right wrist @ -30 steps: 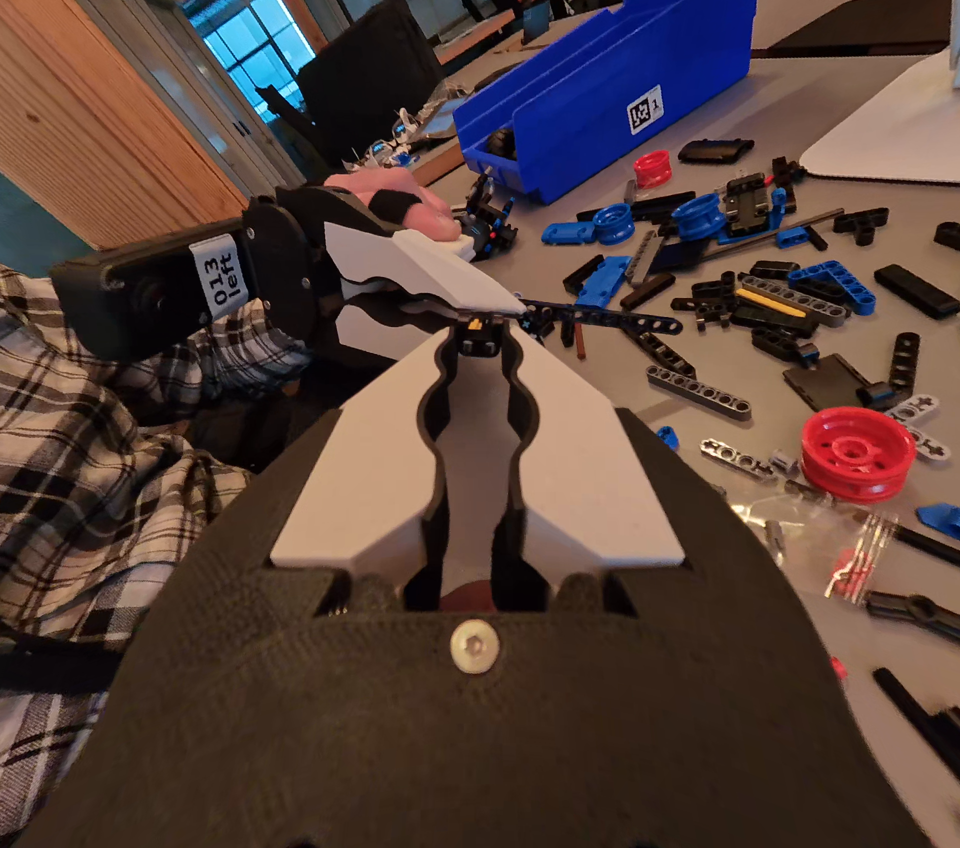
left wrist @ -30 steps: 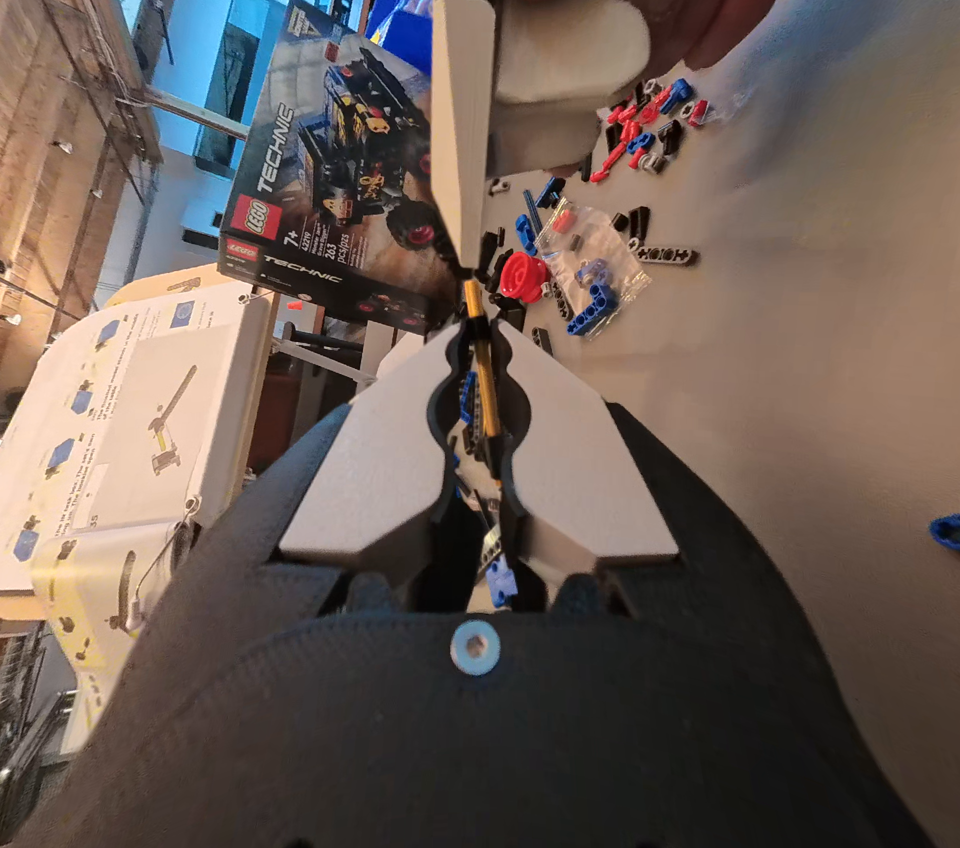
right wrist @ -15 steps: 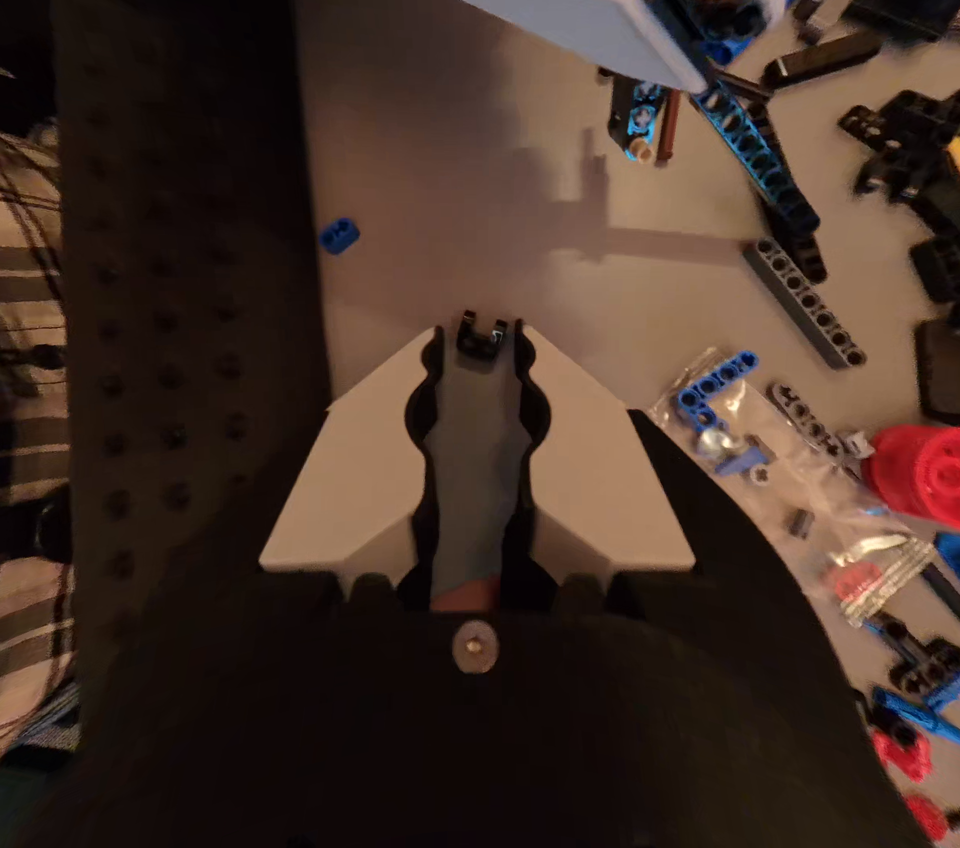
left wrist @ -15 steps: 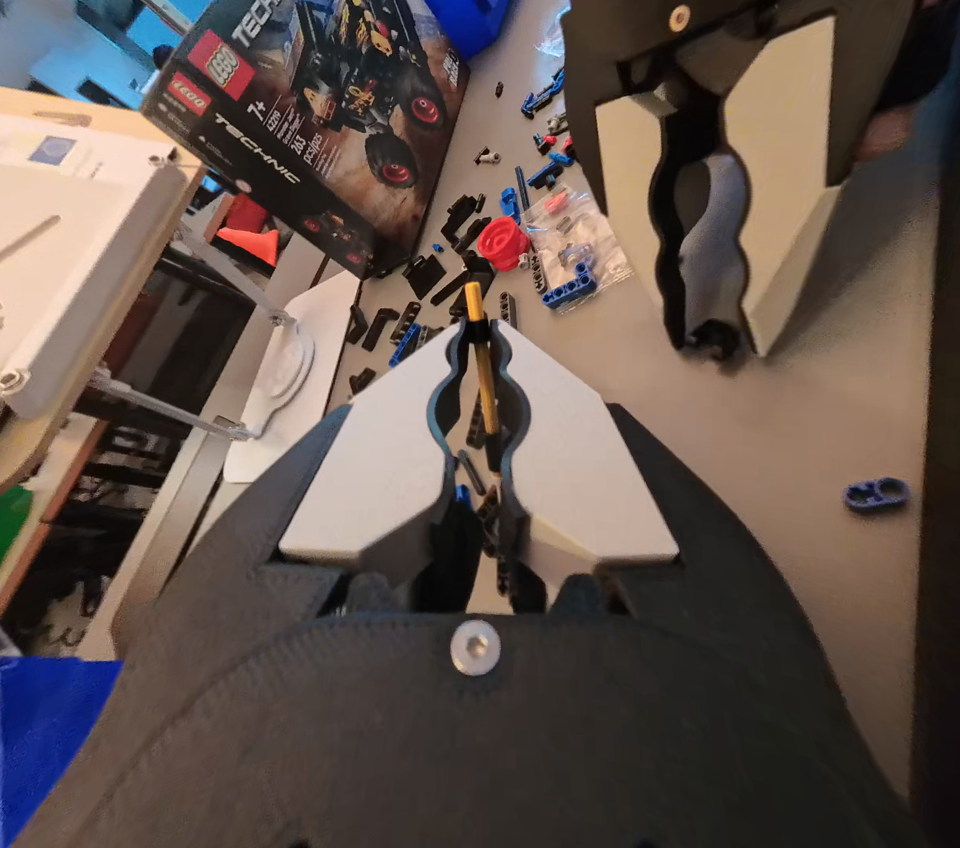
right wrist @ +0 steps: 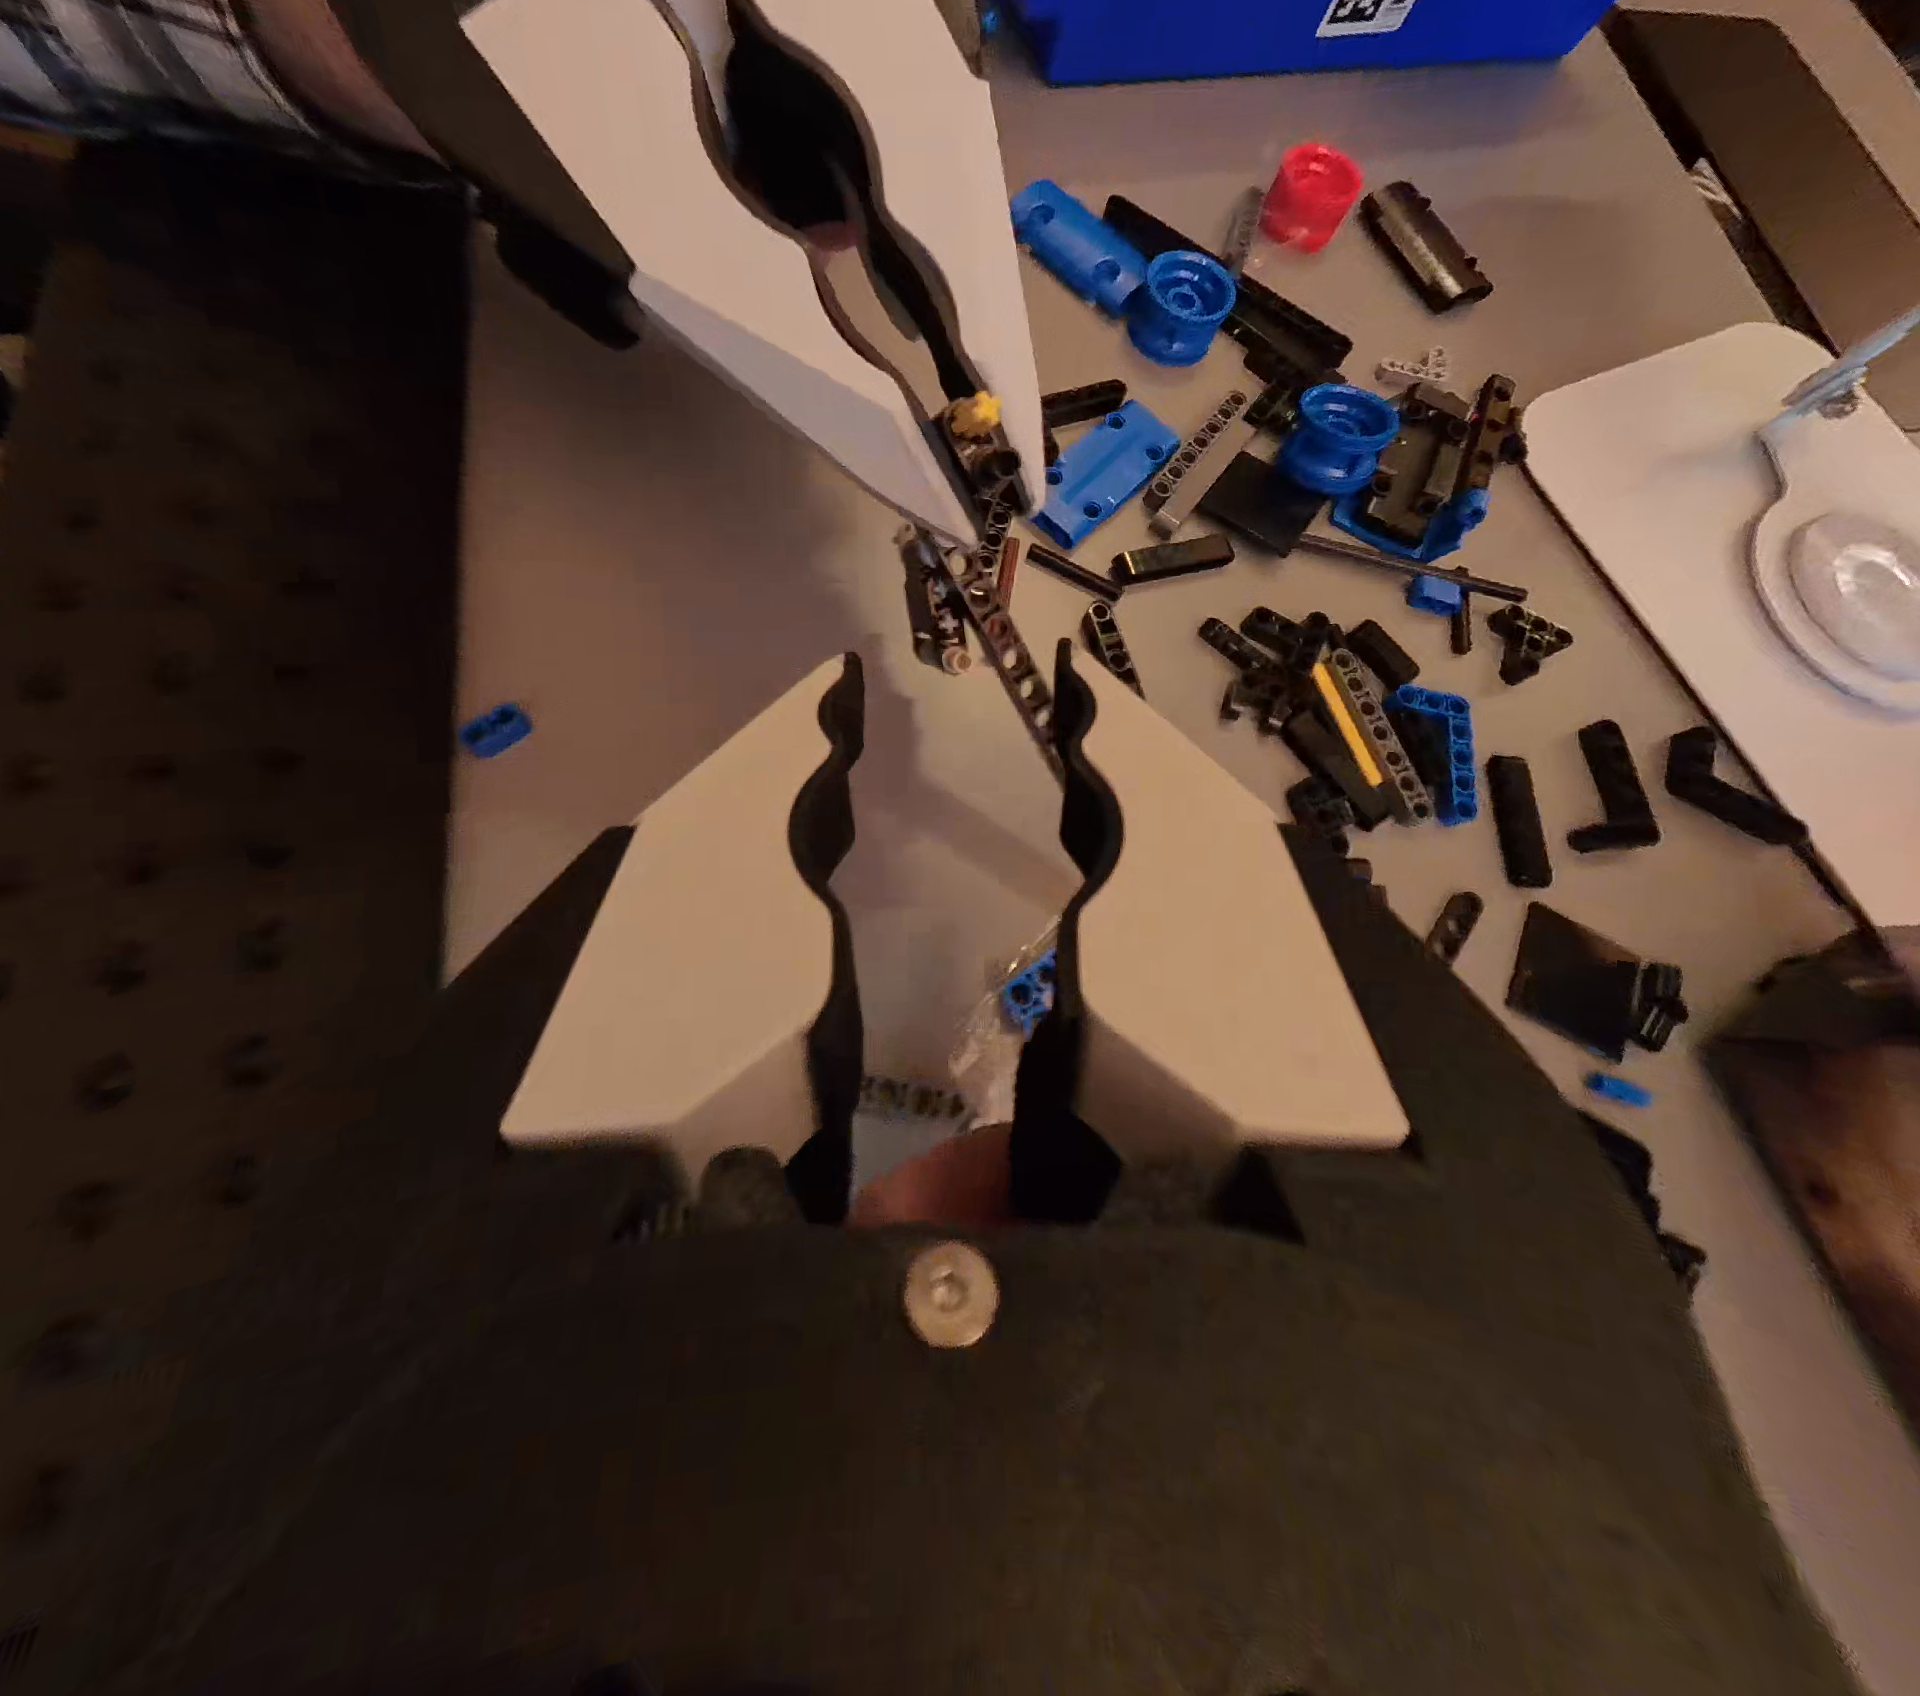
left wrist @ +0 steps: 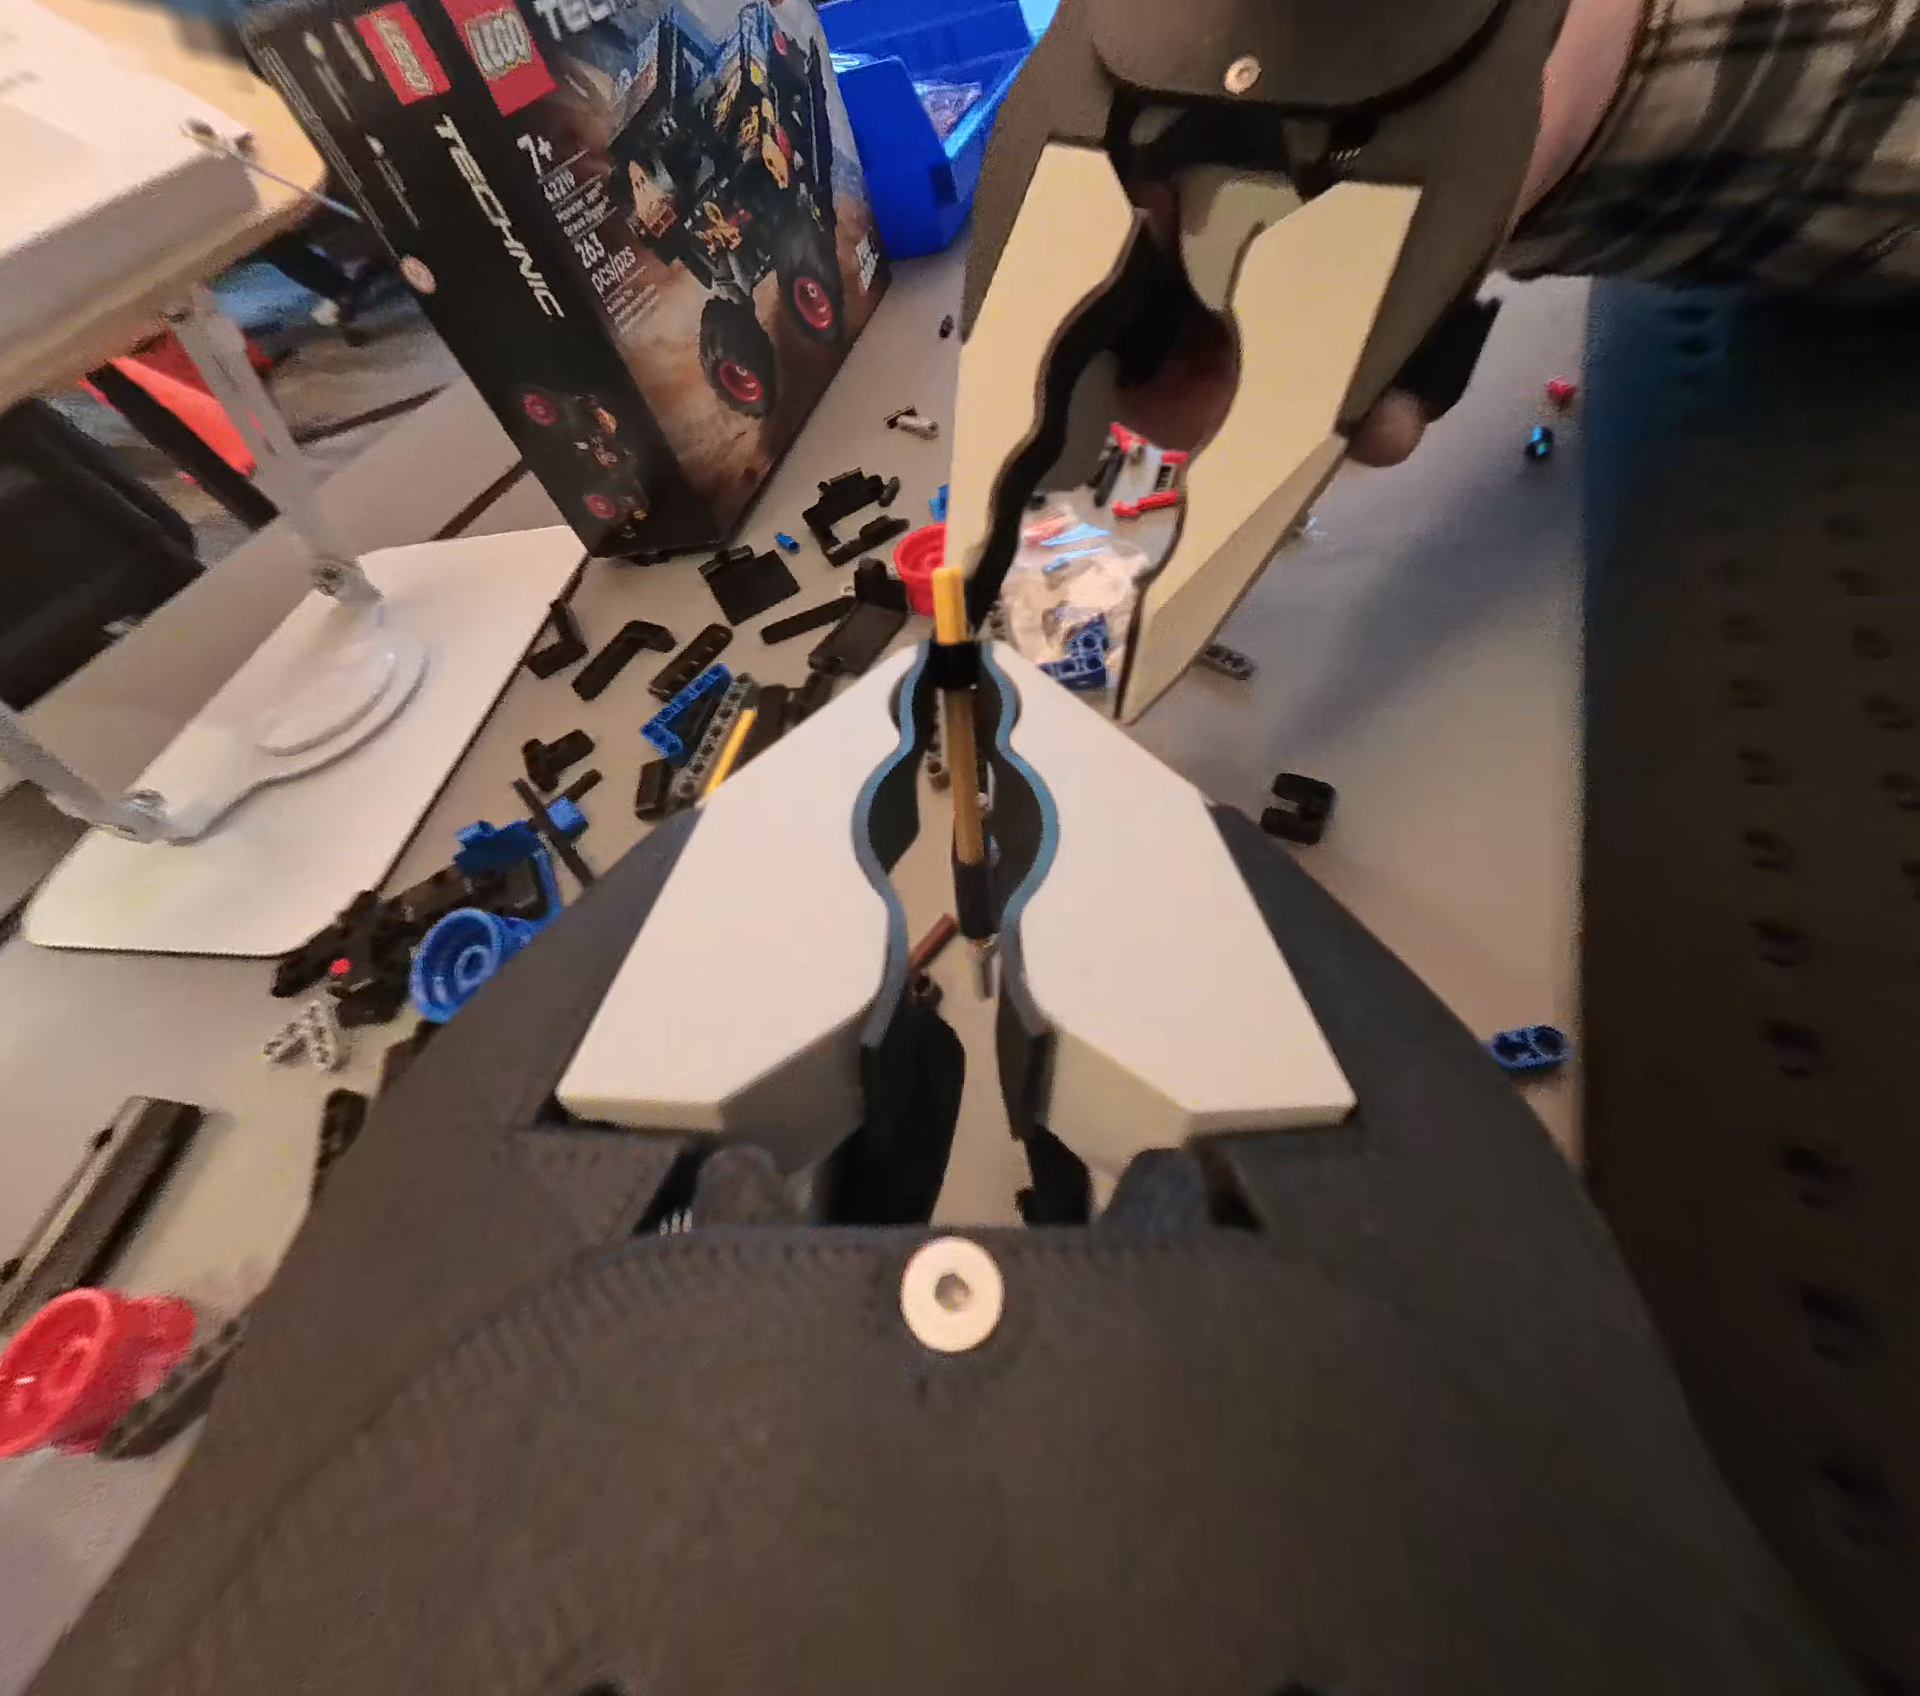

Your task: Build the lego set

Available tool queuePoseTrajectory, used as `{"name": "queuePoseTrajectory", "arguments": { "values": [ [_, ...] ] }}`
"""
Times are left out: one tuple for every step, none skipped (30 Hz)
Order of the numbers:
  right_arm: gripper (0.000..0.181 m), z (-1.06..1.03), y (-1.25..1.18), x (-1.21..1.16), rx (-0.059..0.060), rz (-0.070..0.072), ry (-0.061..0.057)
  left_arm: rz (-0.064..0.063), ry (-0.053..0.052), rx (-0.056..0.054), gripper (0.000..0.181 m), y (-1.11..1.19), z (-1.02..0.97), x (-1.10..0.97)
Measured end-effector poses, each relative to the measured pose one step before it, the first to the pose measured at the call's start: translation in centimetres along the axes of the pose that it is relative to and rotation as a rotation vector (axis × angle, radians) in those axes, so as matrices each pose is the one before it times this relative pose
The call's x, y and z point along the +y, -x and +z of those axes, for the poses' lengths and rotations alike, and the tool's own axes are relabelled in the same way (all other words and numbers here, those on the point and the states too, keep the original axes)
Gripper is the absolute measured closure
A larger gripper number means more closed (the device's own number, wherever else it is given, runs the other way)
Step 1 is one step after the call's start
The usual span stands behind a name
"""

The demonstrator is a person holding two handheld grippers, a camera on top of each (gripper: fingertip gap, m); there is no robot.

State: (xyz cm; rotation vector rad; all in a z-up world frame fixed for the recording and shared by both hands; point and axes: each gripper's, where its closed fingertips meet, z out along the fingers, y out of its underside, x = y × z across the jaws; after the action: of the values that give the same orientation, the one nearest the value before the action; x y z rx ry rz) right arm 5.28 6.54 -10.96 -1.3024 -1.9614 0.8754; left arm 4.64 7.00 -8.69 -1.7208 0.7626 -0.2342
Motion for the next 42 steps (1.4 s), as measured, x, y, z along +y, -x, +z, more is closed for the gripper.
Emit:
{"name": "queuePoseTrajectory", "arguments": {
  "values": [
    [0.145, 0.352, -0.205, -0.056, 0.0005, -0.0192, 0.0050, -0.0237, 0.0085, 0.0248, 0.176, -0.109, 0.003, 0.267],
    [0.145, 0.354, -0.064, -0.093, -0.0036, -0.0198, -0.0013, -0.0209, 0.0130, 0.0142, 0.176, 0.026, 0.004, 0.377],
    [0.144, 0.418, 0.109, 0.150, -0.0142, -0.0159, 0.0131, -0.0173, 0.0153, 0.0104, 0.176, 0.065, 0.012, 0.426],
    [0.143, 0.447, 0.134, 0.192, -0.0144, -0.0136, 0.0161, -0.0102, 0.0179, 0.0163, 0.176, -0.061, 0.004, 0.434],
    [0.142, 0.456, 0.178, 0.137, -0.0166, -0.0110, 0.0098, -0.0066, 0.0157, 0.0102, 0.176, 0.016, -0.040, 0.351],
    [0.142, 0.477, 0.207, 0.182, -0.0201, -0.0045, 0.0136, -0.0106, -0.0005, 0.0026, 0.176, 0.126, -0.125, 0.080],
    [0.143, 0.467, 0.096, 0.261, -0.0125, -0.0036, 0.0186, -0.0184, 0.0010, 0.0129, 0.176, -0.001, -0.124, 0.078],
    [0.145, 0.416, -0.072, 0.179, -0.0013, -0.0041, 0.0137, -0.0158, 0.0007, 0.0129, 0.176, -0.002, -0.138, 0.062],
    [0.147, 0.362, 0.040, 0.095, -0.0077, -0.0001, 0.0076, -0.0108, 0.0020, 0.0049, 0.176, 0.112, -0.133, 0.121],
    [0.150, 0.334, 0.138, 0.101, -0.0147, 0.0022, 0.0090, -0.0129, 0.0069, 0.0038, 0.173, 0.149, -0.062, 0.233],
    [0.152, 0.281, 0.006, 0.142, -0.0052, -0.0012, 0.0110, -0.0160, 0.0089, 0.0102, 0.168, 0.071, -0.021, 0.255],
    [0.155, 0.240, -0.137, 0.118, 0.0045, -0.0046, 0.0090, -0.0166, 0.0031, 0.0134, 0.165, -0.007, -0.021, 0.139],
    [0.161, 0.202, -0.105, 0.065, 0.0022, -0.0034, 0.0060, -0.0126, 0.0011, 0.0125, 0.164, -0.066, -0.006, 0.027],
    [0.162, 0.151, -0.018, 0.035, -0.0037, 0.0013, 0.0041, -0.0009, 0.0116, 0.0035, 0.159, 0.025, -0.001, 0.126],
    [0.162, 0.053, -0.063, -0.007, -0.0029, 0.0057, 0.0028, 0.0135, 0.0237, -0.0026, 0.155, 0.128, -0.089, 0.270],
    [0.163, 0.001, -0.119, 0.030, -0.0003, 0.0038, 0.0046, 0.0120, 0.0253, -0.0003, 0.152, 0.097, -0.184, 0.330],
    [0.163, -0.021, -0.189, 0.050, 0.0059, 0.0021, 0.0030, 0.0022, 0.0243, 0.0145, 0.149, -0.136, -0.200, 0.363],
    [0.163, 0.005, -0.078, 0.073, 0.0018, 0.0002, 0.0036, -0.0012, 0.0340, 0.0043, 0.143, -0.022, -0.151, 0.568],
    [0.163, -0.033, 0.077, 0.017, -0.0040, -0.0032, 0.0009, 0.0045, 0.0334, -0.0135, 0.141, 0.201, -0.098, 0.597],
    [0.163, -0.013, 0.041, 0.015, 0.0003, -0.0023, 0.0019, 0.0052, 0.0242, -0.0075, 0.142, 0.057, -0.029, 0.502],
    [0.163, 0.011, 0.011, -0.013, 0.0015, -0.0011, 0.0010, -0.0048, 0.0237, 0.0149, 0.142, -0.293, 0.112, 0.461],
    [0.163, 0.050, 0.066, -0.042, -0.0030, 0.0006, -0.0022, -0.0034, 0.0181, 0.0121, 0.144, -0.263, 0.242, 0.341],
    [0.163, 0.045, 0.097, -0.056, -0.0062, 0.0026, -0.0036, 0.0084, 0.0148, -0.0063, 0.150, -0.010, 0.308, 0.283],
    [0.163, 0.049, 0.082, -0.055, -0.0043, 0.0023, -0.0025, 0.0114, 0.0231, -0.0088, 0.158, 0.048, 0.289, 0.409],
    [0.163, 0.011, 0.083, -0.028, -0.0046, 0.0007, -0.0021, 0.0120, 0.0146, -0.0098, 0.166, 0.117, 0.177, 0.254],
    [0.163, -0.039, 0.028, 0.007, -0.0009, -0.0013, 0.0001, 0.0031, -0.0102, 0.0079, 0.168, -0.095, 0.019, -0.127],
    [0.163, -0.132, -0.070, -0.002, 0.0033, -0.0021, -0.0014, -0.0087, -0.0111, 0.0188, 0.171, -0.236, -0.021, -0.165],
    [0.160, -0.204, -0.118, -0.114, 0.0040, 0.0024, -0.0093, -0.0012, -0.0058, 0.0040, 0.174, -0.056, 0.000, -0.074],
    [0.159, -0.279, -0.137, -0.237, 0.0019, 0.0064, -0.0166, 0.0100, 0.0068, -0.0052, 0.174, 0.056, 0.038, 0.112],
    [0.158, -0.353, -0.163, -0.379, 0.0014, 0.0070, -0.0224, 0.0131, 0.0055, -0.0005, 0.175, -0.043, -0.002, 0.078],
    [0.157, -0.419, -0.238, -0.551, 0.0019, 0.0105, -0.0314, 0.0071, 0.0007, 0.0002, 0.175, -0.050, -0.020, -0.010],
    [0.157, -0.416, 0.019, -0.680, -0.0158, 0.0098, -0.0372, -0.0001, 0.0001, -0.0016, 0.175, 0.002, 0.020, -0.029],
    [0.156, -0.359, 0.198, -0.765, -0.0232, 0.0020, -0.0415, 0.0018, -0.0006, -0.0012, 0.175, 0.000, 0.038, -0.012],
    [0.156, -0.306, 0.091, -0.798, -0.0121, -0.0056, -0.0404, 0.0032, -0.0001, 0.0045, 0.175, -0.103, 0.009, -0.025],
    [0.156, -0.238, 0.106, -0.739, -0.0086, -0.0100, -0.0320, 0.0042, 0.0005, 0.0041, 0.175, -0.104, 0.021, -0.044],
    [0.155, -0.092, 0.238, -0.541, -0.0134, -0.0167, -0.0149, 0.0031, 0.0006, -0.0030, 0.175, 0.009, 0.056, -0.031],
    [0.155, 0.027, 0.171, -0.422, -0.0030, -0.0235, -0.0056, 0.0015, -0.0003, 0.0015, 0.175, -0.051, 0.057, -0.052],
    [0.156, 0.116, 0.212, -0.372, -0.0046, -0.0233, -0.0037, 0.0018, -0.0003, 0.0055, 0.175, -0.104, 0.067, -0.060],
    [0.163, 0.184, 0.206, -0.168, -0.0059, -0.0168, 0.0066, 0.0031, 0.0006, 0.0030, 0.175, -0.080, 0.061, -0.062],
    [0.173, 0.186, 0.043, -0.025, 0.0034, -0.0188, 0.0112, 0.0044, 0.0042, -0.0031, 0.175, 0.014, 0.082, 0.002],
    [0.173, 0.153, 0.091, -0.029, 0.0009, -0.0139, 0.0050, 0.0026, 0.0038, -0.0060, 0.175, 0.088, 0.046, 0.031],
    [0.174, 0.057, 0.114, -0.029, -0.0042, -0.0022, -0.0015, -0.0033, -0.0013, 0.0011, 0.175, -0.017, -0.007, -0.003]
  ]
}}
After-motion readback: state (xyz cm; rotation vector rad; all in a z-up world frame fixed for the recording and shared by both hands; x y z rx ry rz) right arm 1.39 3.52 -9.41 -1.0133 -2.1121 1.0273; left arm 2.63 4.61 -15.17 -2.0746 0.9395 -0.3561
